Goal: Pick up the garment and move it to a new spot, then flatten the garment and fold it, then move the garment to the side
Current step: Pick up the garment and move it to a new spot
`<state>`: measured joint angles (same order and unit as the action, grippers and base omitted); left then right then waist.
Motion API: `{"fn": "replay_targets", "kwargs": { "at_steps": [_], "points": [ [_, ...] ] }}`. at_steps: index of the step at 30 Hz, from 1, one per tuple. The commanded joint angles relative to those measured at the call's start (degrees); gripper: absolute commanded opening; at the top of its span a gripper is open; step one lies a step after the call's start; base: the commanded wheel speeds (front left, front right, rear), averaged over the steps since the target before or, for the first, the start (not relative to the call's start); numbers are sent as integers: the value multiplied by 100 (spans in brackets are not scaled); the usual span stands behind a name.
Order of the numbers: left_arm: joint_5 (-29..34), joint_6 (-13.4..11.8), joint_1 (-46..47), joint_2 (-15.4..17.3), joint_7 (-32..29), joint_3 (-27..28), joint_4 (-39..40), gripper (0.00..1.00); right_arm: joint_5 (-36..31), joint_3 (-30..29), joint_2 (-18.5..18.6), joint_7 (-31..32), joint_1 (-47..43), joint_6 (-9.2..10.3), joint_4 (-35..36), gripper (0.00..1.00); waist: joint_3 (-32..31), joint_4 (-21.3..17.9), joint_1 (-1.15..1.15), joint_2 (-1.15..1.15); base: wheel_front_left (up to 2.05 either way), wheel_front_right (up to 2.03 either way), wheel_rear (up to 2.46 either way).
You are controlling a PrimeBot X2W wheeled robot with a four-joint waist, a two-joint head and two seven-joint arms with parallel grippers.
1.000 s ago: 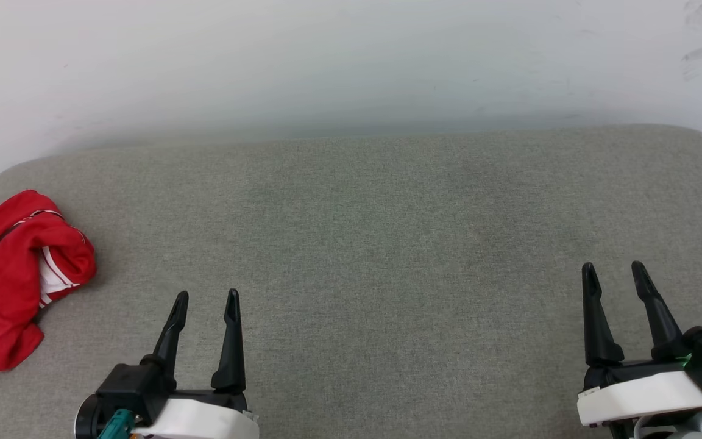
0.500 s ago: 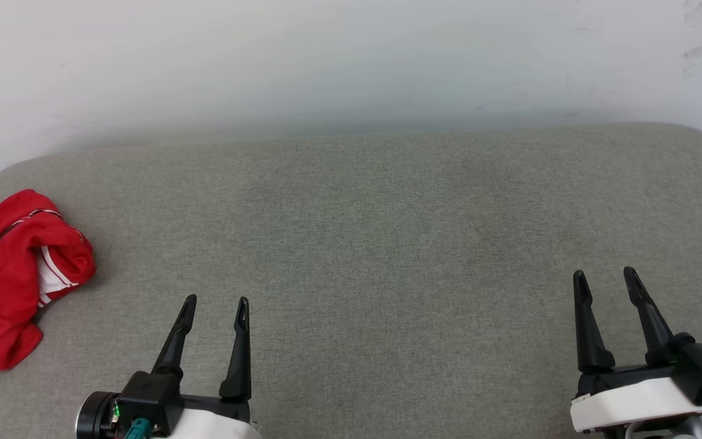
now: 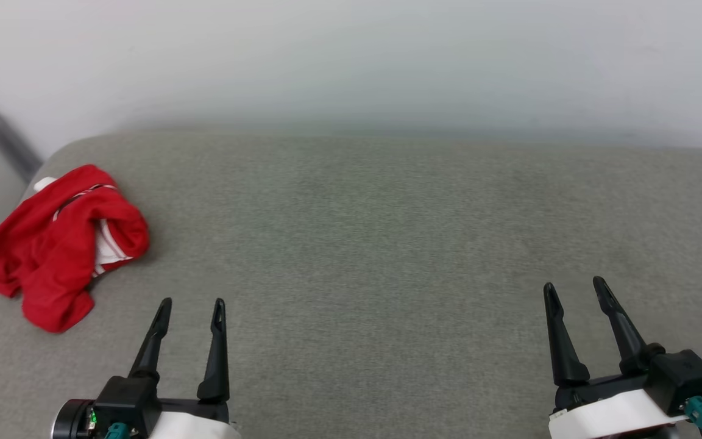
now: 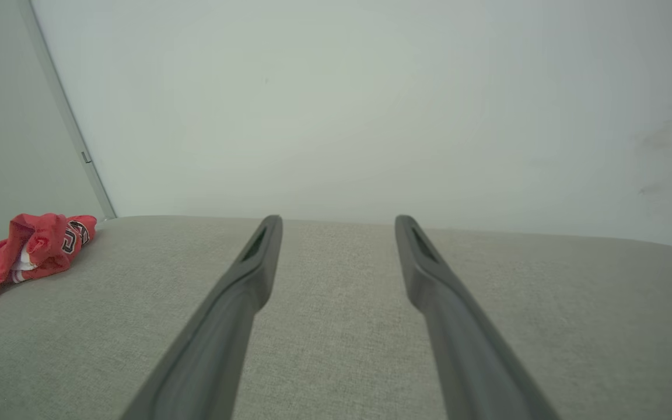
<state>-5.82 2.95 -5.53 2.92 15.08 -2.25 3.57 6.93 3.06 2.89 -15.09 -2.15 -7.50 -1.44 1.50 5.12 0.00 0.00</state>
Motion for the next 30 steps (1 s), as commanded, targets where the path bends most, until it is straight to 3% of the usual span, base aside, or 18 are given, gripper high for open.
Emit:
{"fn": "replay_targets", "kwargs": {
  "at_steps": [1, 18, 30],
  "points": [
    [42, -17, -80, -4, 15, 77, 30, 100, 9, 38, -3, -11, -40, 2, -4, 100, -18, 228, 0, 0, 0, 0, 0],
    [126, 68, -240, -5, 14, 368, 142, 100, 9, 379, -3, -12, -155, 2, 119, 100, -150, 1593, 0, 0, 0, 0, 0],
    [43, 169, -324, -5, 14, 396, 204, 100, -27, 489, -2, -11, -192, 2, 122, 100, -188, 1997, 0, 0, 0, 0, 0]
  ]
}}
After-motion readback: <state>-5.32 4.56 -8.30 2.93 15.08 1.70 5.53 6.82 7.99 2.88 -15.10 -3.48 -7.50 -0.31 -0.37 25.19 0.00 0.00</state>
